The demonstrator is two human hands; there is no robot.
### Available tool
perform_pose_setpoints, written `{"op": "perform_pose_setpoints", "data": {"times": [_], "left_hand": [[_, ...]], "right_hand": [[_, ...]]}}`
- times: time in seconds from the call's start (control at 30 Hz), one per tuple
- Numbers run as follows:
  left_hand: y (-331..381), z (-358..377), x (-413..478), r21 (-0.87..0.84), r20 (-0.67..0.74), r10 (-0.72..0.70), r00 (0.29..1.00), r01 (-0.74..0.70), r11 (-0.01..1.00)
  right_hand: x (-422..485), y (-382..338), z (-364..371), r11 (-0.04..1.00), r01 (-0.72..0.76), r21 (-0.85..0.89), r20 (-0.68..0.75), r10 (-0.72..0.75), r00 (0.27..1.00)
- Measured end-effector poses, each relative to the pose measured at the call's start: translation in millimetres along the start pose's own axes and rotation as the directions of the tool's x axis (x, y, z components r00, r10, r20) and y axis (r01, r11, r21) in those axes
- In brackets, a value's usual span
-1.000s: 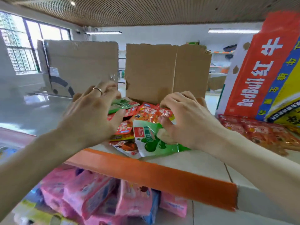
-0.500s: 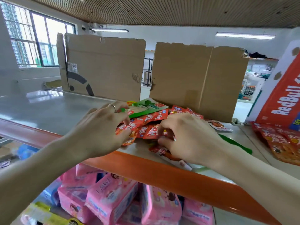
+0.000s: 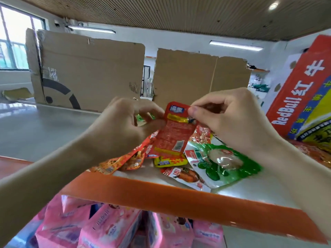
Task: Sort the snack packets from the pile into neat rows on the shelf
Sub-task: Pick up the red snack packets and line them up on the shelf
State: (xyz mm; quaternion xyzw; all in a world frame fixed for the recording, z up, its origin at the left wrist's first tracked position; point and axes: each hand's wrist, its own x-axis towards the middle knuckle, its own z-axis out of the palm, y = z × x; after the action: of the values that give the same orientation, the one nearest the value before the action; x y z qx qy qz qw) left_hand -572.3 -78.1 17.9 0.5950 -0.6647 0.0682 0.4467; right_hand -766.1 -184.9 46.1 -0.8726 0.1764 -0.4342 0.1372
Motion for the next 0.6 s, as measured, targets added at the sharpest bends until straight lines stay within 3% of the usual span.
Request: {"op": "perform_pose_setpoints", "data": {"times": [0.13,0.3,0.5,0.6], "left_hand": [[5.0,5.5,10.3,-0.218,-0.109,-0.102,0.989,0.076,0.973],[13.0,14.3,17.2,-0.509,-0.092,-0.277,0.956,0.194,0.838],[32.6,38.9,25.4,-0.694,0.066,-0.403,0.913,0.332,0.639],[43.0,52.9,27.3,-0.66,0.061,-0.433,0.9,0.361,0.658]], "right_hand": [[-6.5,7.6,-10.4,0.993,-0.086,0.081,-0.034,0.089,0.995],[-34.8,25.3,-8.6,0.967,-0.256,0.011,0.174,0.251,0.952],[-52.8,24.1,-12.1,0.972,-0.215,0.095,0.289,0.18,0.94],[-56.8,25.9,-20.9,0.987,-0.124,0.104,0.156,0.107,0.982]]}}
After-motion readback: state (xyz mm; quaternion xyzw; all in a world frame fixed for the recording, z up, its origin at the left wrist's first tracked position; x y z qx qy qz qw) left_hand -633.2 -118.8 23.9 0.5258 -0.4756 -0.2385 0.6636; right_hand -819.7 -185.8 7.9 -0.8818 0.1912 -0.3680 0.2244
